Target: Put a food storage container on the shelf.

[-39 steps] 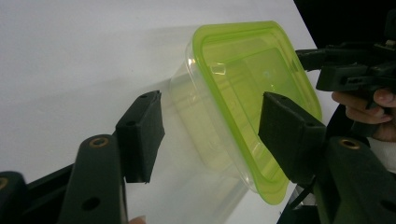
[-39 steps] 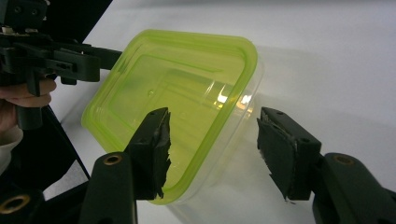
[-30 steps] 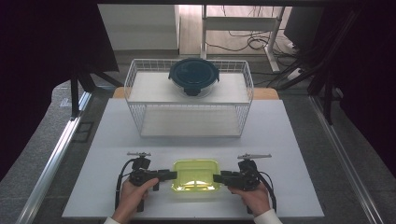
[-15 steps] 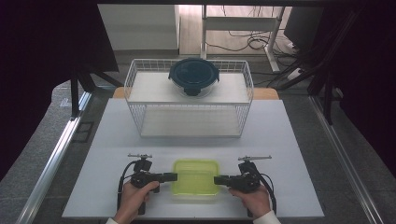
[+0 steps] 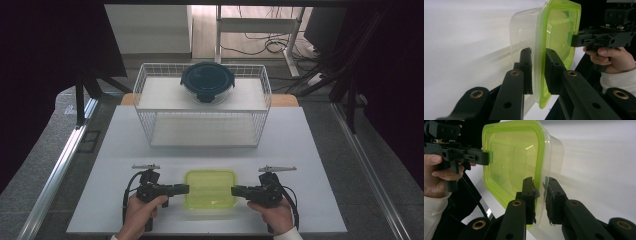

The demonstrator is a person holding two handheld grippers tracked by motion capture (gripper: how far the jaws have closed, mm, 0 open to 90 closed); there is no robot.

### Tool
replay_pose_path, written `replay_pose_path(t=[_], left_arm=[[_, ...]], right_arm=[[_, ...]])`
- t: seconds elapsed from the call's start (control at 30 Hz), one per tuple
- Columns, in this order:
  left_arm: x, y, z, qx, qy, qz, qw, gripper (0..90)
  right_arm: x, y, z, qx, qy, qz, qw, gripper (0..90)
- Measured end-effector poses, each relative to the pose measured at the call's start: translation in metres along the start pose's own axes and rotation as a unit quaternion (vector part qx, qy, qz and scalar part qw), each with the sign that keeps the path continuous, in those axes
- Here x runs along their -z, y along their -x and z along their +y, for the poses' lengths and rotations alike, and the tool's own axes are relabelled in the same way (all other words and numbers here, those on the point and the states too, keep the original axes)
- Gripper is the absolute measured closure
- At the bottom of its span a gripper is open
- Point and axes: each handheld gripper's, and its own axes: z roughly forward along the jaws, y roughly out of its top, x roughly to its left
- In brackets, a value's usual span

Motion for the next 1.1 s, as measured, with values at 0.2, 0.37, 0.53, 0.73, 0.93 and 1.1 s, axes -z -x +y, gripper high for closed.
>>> replay_pose_path(t=[0.2,0.37,0.53,0.73,0.93,1.1], left_arm=[[0.004,0.005,0.001,-0.009,0.005,0.0,0.9999,78.4],[0.009,0.011,0.003,-0.018,0.009,-0.001,0.9998,78.3],[0.015,0.013,0.005,-0.023,0.012,-0.004,0.9996,78.3],[0.017,0.016,0.006,-0.027,0.017,-0.005,0.9995,78.4],[0.02,0.016,0.01,-0.033,0.018,-0.006,0.9993,78.4],[0.023,0.023,0.015,-0.048,0.022,0.004,0.9986,78.4]], right_arm=[[0.003,-0.004,0.002,0.011,0.006,0.002,0.9999,77.4],[0.006,-0.008,0.003,0.026,0.012,0.001,0.9996,77.4],[0.008,-0.013,0.005,0.032,0.017,0.005,0.9993,77.4],[0.012,-0.02,0.008,0.047,0.024,0.001,0.9986,77.3],[0.012,-0.02,0.013,0.057,0.021,0.001,0.9982,77.2],[0.014,-0.025,0.017,0.066,0.023,-0.003,0.9975,77.2]])
